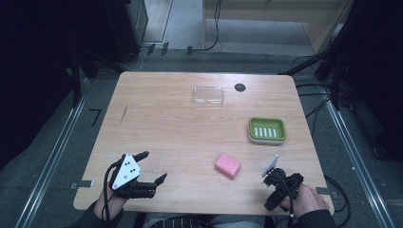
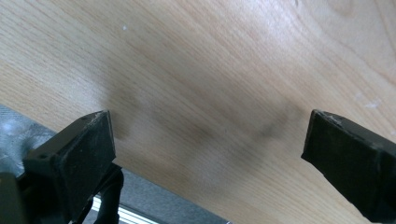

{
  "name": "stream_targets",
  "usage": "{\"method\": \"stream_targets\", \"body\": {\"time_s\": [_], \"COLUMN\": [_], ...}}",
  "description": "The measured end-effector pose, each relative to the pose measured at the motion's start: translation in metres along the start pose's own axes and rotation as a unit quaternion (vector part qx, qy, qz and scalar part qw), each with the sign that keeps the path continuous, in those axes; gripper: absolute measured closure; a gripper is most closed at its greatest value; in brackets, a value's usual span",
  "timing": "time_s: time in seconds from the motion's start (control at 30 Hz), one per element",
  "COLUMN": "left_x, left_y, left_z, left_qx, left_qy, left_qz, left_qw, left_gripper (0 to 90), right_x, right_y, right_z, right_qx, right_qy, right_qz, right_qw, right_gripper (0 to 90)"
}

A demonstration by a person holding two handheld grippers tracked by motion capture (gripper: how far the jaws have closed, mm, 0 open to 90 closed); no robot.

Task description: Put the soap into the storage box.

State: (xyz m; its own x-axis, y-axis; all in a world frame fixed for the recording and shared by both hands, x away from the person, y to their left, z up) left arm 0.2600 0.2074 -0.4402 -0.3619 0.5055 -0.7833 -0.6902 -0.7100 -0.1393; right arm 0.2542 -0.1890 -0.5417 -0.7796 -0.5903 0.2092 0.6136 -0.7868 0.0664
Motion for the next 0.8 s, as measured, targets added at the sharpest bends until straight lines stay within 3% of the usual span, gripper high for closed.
{"method": "stream_targets", "body": {"time_s": [0.8], "left_x": [0.001], "left_y": [0.001], "left_z": [0.001], "left_qx": [-0.008], "left_qy": [-0.007], "left_qz": [0.001], "left_qw": [0.9999], "left_gripper": [14.0], "right_x": [-0.014], "right_y": [-0.005], "right_z": [0.003], "right_qx": [0.021], "right_qy": [0.018], "right_qz": [0.031], "right_qw": [0.9991], "right_gripper": [1.4]}}
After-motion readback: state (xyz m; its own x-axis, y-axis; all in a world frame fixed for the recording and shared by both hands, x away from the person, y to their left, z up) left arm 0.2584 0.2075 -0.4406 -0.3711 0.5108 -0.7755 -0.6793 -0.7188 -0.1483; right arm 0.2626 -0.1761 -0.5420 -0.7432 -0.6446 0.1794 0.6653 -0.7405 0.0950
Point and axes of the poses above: each handheld gripper's, and its own axes: z roughly backward along the jaws, x roughly out of its underside, y roughly to its right, the point moved 7 cm from there along -z, roughly forward along the jaws, and after that the axes turned 7 degrees about -y, right-handed, at the moved point
